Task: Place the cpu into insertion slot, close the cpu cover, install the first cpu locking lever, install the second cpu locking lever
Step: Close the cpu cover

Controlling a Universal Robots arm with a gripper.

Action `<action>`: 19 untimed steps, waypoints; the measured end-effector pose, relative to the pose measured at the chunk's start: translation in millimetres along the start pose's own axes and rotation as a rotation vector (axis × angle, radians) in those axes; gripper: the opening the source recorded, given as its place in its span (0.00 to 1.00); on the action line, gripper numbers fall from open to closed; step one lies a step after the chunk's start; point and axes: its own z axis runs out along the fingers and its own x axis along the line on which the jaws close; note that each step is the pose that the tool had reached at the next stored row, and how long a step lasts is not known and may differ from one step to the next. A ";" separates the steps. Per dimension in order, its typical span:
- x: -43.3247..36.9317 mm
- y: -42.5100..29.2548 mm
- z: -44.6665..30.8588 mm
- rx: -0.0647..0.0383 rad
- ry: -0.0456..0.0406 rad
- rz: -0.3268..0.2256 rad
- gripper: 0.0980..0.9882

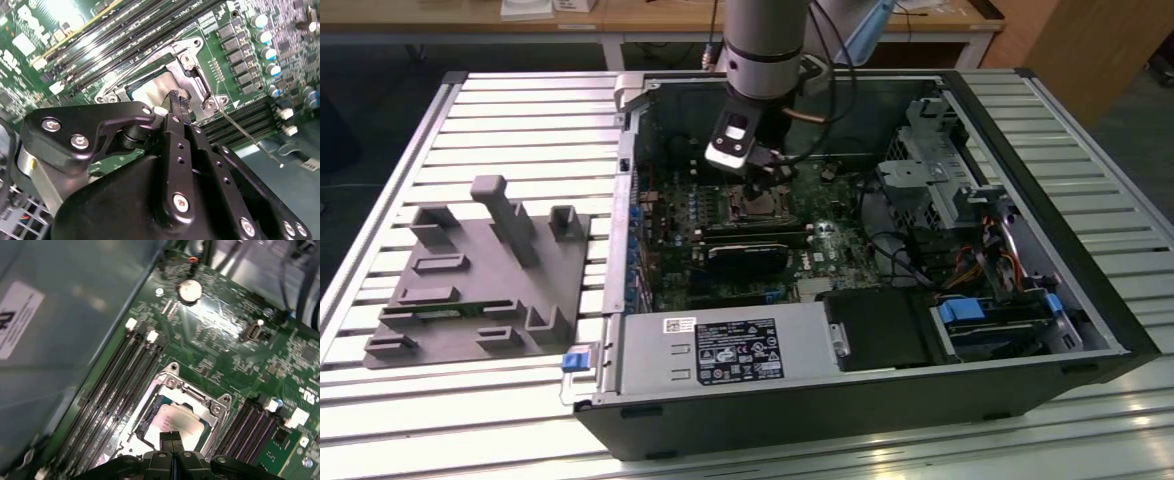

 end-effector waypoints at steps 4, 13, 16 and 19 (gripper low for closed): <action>0.0 0.0 0.2 0.001 0.0019 -0.073 0.01; 0.0 0.0 0.7 0.003 0.0061 -0.237 0.01; 0.0 0.0 0.9 0.004 0.0076 -0.290 0.01; 0.0 0.0 1.0 0.004 0.0090 -0.345 0.01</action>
